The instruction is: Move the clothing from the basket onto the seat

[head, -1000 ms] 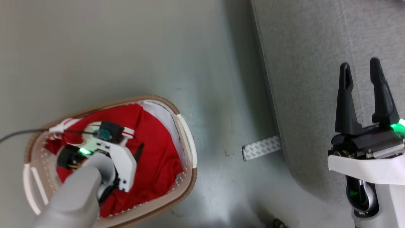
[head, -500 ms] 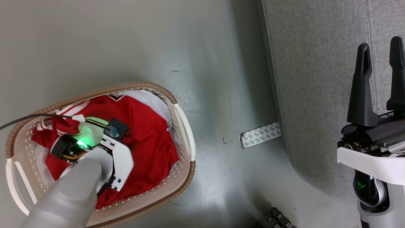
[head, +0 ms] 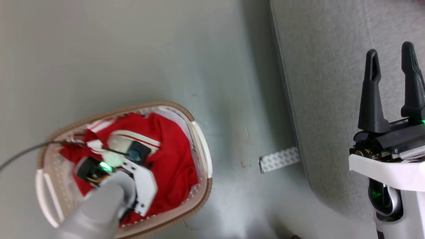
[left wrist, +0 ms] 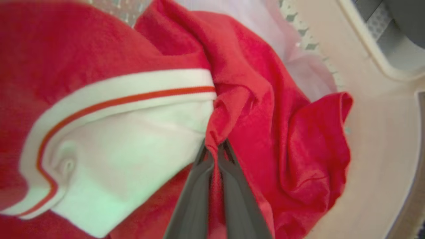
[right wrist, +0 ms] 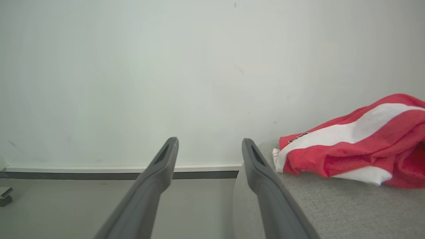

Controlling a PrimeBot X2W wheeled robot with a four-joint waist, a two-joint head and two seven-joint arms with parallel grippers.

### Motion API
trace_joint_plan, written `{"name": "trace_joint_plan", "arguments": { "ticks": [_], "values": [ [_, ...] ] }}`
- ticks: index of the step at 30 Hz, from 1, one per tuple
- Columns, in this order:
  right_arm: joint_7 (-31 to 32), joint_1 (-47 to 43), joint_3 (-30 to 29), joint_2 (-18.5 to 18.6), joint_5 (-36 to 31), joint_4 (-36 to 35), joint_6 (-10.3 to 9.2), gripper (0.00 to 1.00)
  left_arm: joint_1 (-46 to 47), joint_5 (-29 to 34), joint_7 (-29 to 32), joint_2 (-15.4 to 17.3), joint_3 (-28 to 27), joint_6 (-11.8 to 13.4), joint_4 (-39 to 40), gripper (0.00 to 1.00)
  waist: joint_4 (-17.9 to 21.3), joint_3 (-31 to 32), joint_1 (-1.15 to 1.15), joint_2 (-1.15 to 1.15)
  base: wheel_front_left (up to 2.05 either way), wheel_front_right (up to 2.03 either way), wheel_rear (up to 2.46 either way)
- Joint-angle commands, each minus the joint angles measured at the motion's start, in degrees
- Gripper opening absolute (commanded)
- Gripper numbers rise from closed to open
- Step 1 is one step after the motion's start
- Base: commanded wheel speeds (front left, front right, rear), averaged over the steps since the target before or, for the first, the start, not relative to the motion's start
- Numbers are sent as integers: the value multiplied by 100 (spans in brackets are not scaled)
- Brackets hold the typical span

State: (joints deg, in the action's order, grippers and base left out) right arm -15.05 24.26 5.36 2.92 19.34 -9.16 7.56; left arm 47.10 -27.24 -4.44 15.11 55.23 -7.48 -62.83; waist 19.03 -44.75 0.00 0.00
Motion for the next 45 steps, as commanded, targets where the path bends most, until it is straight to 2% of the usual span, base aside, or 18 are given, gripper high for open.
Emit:
{"name": "trace_joint_plan", "arguments": {
  "ticks": [1, 10, 15, 20, 27, 38, 45],
  "values": [
    [-18, -44, -21, -4, -85, 50, -15, 100, -81, -128, -107, -65, 36, 2, 8, 0, -198, 411, 0, 0, 0, 0, 0],
    [-18, -347, -99, 2, -432, 362, -15, 100, -429, -691, -862, -460, 355, 2, 294, 0, -809, 1619, 0, 0, 0, 0, 0],
    [-18, -573, -124, 1, -525, 591, -15, 100, -734, -993, -1032, -558, 506, 3, 559, 0, -1112, 2389, 0, 0, 0, 0, 0],
    [-18, -857, -120, 2, -610, 790, -15, 100, -1020, -1238, -1084, -592, 387, 3, 972, 0, -1341, 3137, 0, 0, 0, 0, 0],
    [-10, -1222, -157, 96, -540, 928, -15, 100, -1388, -995, -1074, -392, -291, 160, 2130, 0, -1569, 3822, 0, 0, 0, 0, 0],
    [5, -1607, -118, 125, -434, 962, -15, 100, -1414, -975, -1041, -96, -891, 416, 3541, 0, -1685, 4172, 0, 0, 0, 0, 0],
    [0, -1706, 77, 69, -406, 1044, -15, 100, -1056, -960, -689, 257, -1158, 739, 4592, 0, -1644, 4255, 0, 0, 0, 0, 0]
  ]
}}
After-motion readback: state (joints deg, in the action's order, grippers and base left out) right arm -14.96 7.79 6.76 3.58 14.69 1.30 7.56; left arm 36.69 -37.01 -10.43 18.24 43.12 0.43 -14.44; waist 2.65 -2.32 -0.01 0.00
